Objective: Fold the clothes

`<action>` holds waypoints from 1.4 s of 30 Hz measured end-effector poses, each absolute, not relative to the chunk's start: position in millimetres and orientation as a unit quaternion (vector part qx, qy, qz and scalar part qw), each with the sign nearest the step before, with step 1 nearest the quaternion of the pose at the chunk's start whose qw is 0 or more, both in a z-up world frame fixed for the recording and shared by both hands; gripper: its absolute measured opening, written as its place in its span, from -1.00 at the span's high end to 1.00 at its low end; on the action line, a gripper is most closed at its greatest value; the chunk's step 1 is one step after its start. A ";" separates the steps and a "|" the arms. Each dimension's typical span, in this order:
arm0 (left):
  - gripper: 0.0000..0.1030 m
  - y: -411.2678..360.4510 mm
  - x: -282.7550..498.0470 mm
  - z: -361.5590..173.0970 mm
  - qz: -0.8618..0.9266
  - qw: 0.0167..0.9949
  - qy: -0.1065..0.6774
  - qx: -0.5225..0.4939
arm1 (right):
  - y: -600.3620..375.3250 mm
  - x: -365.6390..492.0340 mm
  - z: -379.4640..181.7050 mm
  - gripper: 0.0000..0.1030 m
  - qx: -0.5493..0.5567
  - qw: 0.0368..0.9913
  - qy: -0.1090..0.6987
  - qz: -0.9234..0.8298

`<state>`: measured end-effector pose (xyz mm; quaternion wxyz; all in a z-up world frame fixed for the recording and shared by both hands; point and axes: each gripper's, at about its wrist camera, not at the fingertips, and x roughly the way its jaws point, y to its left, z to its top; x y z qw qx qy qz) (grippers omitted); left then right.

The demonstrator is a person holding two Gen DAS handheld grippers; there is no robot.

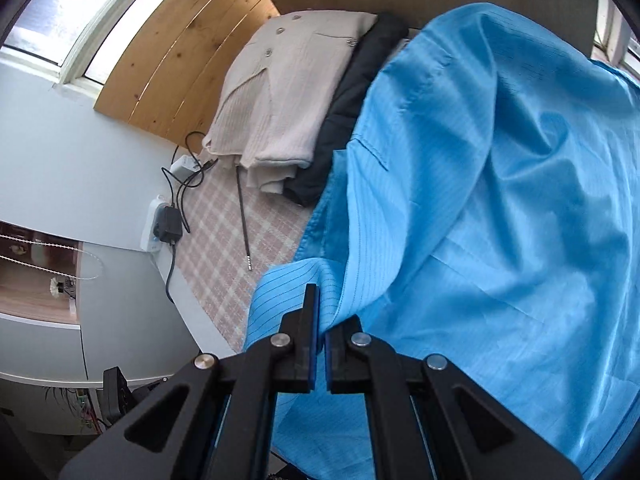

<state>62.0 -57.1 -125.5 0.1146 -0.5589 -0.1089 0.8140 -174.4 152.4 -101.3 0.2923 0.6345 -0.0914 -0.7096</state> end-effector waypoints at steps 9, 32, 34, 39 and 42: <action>0.95 -18.7 2.7 -143.3 0.803 0.185 -0.063 -0.563 | 184.3 -180.4 -120.9 0.95 0.641 0.272 -0.097 -0.712; 0.55 27.4 120.4 -65.7 0.769 0.210 0.038 -0.603 | 261.3 -126.6 -138.3 0.83 0.677 0.257 -0.055 -0.687; 0.55 23.9 110.1 -76.7 0.760 0.191 0.037 -0.620 | 291.1 -128.3 -141.1 0.83 0.677 0.248 -0.096 -0.686; 0.37 12.1 39.0 -63.4 0.791 0.169 0.037 -0.587 | 317.9 -174.5 -83.0 0.21 0.600 0.267 -0.132 -0.743; 0.29 16.4 -27.9 -58.0 0.808 0.170 0.040 -0.563 | 306.0 -216.1 -59.0 0.13 0.574 0.261 -0.117 -0.767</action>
